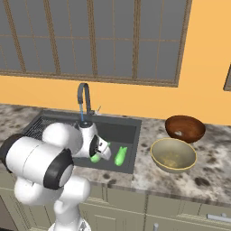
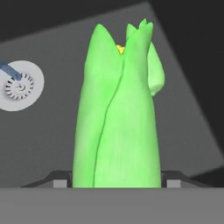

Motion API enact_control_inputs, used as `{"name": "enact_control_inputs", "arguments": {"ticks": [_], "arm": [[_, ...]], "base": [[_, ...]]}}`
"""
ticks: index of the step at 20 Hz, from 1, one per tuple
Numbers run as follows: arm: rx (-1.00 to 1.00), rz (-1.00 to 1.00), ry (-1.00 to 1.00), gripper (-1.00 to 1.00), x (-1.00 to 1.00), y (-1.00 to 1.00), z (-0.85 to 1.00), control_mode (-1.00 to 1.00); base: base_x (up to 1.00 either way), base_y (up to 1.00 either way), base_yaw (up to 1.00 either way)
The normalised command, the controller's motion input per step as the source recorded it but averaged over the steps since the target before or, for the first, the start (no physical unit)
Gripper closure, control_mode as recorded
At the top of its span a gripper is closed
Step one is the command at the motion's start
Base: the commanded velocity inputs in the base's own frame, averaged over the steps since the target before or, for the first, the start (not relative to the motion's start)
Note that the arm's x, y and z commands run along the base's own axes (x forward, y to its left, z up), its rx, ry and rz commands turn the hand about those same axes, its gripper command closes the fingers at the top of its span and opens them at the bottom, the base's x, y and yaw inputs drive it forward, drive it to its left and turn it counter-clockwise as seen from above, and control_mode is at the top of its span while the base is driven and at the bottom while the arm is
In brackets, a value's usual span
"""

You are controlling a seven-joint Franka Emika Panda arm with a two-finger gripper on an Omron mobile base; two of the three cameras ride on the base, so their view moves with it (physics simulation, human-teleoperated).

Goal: Pick the corns from the sink and place them in one bowl. Place the mushroom in the other bowl. Then turn off the sink faucet.

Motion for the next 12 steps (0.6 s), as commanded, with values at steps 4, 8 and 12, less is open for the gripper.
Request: {"name": "enact_control_inputs", "arguments": {"ticks": [4, 8, 12], "arm": [[0.07, 0.0, 0.38, 1.0, 0.16, -0.17, 1.0, -1.0], [0.03, 0.0, 0.26, 1.0, 0.0, -0.14, 0.99, -1.0], [0.0, -0.08, 0.08, 1.0, -0.07, -0.1, 0.72, -1.0]], "base": [[0.0, 0.0, 0.0], [0.0, 0.0, 0.0], [0.0, 0.0, 0.0]]}}
